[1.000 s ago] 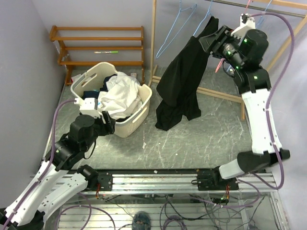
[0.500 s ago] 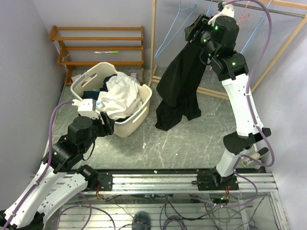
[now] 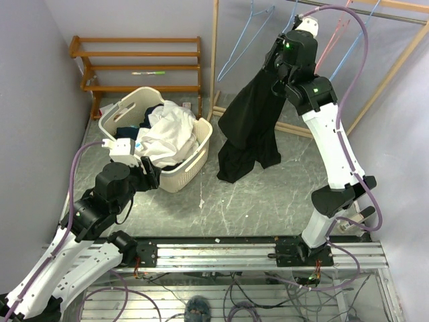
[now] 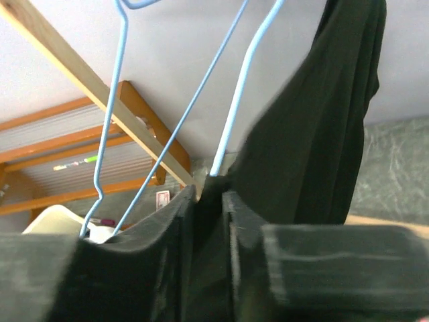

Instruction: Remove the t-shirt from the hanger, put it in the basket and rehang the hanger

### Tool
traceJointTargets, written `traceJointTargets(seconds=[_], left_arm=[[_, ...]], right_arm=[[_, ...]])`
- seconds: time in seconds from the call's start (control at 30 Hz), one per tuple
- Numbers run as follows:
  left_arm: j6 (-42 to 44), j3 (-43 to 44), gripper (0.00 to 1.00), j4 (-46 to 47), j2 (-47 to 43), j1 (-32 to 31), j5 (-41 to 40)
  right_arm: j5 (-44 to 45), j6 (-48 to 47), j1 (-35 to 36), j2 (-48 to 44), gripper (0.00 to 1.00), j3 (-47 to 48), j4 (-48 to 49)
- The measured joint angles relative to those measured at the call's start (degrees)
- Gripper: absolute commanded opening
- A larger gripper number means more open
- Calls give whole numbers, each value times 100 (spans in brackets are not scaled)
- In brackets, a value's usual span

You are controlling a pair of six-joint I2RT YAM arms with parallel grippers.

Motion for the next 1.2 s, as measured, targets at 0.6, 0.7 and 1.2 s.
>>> traceJointTargets(seconds=[0.6,0.7,1.2], left_arm=[[0,0,71,0,0,0,50],[0,0,71,0,0,0,52],[0,0,71,0,0,0,52]], right_arm=[[739,-271,-129,-144,36,-699,59],[833,-337,-133,-151,35,-767,63],[896,-568,-227,-243,0,-1088,380]])
